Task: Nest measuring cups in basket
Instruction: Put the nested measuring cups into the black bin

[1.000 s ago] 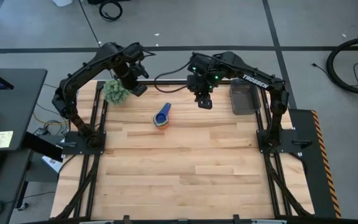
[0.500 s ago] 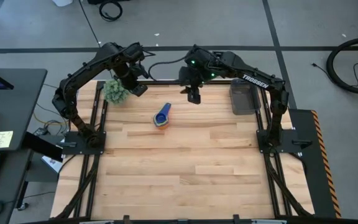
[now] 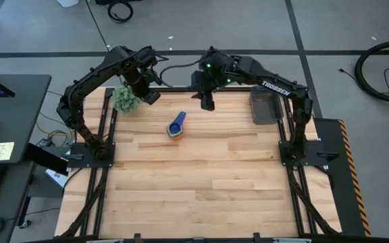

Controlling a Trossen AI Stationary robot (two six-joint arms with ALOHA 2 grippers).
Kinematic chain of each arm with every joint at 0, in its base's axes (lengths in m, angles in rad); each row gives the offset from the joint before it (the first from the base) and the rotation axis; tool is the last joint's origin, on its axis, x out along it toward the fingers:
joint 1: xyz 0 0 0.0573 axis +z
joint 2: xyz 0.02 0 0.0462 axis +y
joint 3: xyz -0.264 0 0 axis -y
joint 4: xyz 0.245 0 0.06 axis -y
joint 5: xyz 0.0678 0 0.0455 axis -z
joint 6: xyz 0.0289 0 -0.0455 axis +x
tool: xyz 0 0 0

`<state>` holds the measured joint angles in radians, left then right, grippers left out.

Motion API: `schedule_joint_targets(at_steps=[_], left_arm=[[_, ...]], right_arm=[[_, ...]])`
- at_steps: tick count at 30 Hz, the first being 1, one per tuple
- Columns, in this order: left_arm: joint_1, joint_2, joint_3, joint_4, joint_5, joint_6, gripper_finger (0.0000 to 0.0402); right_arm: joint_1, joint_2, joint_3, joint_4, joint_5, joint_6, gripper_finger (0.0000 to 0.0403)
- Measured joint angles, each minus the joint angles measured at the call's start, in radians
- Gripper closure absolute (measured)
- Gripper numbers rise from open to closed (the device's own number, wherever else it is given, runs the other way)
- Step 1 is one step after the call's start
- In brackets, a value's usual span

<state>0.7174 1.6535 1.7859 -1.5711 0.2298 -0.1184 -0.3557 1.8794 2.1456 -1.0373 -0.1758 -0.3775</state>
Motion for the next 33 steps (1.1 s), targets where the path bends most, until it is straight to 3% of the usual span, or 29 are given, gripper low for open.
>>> schedule_joint_targets(at_steps=[8, 15, 25, 33], left_arm=[[0.0, 0.0, 0.0, 0.0, 0.0, -0.013, 0.0308], [0.0, 0.0, 0.0, 0.002, -0.055, -0.053, 0.0308], [-0.014, 0.0, 0.0, 0.0, -0.087, -0.16, 0.0308], [-0.038, 0.0, -0.166, 0.013, -0.083, -0.188, 0.0308]], right_arm=[[0.0, 0.036, -0.001, -0.086, -0.004, 0.048, 0.0238], [0.002, 0.046, -0.001, -0.078, -0.015, 0.22, 0.0238], [0.002, 0.046, -0.001, -0.042, -0.02, 0.226, 0.0238], [0.002, 0.046, -0.001, 0.11, -0.02, 0.226, 0.0238]])
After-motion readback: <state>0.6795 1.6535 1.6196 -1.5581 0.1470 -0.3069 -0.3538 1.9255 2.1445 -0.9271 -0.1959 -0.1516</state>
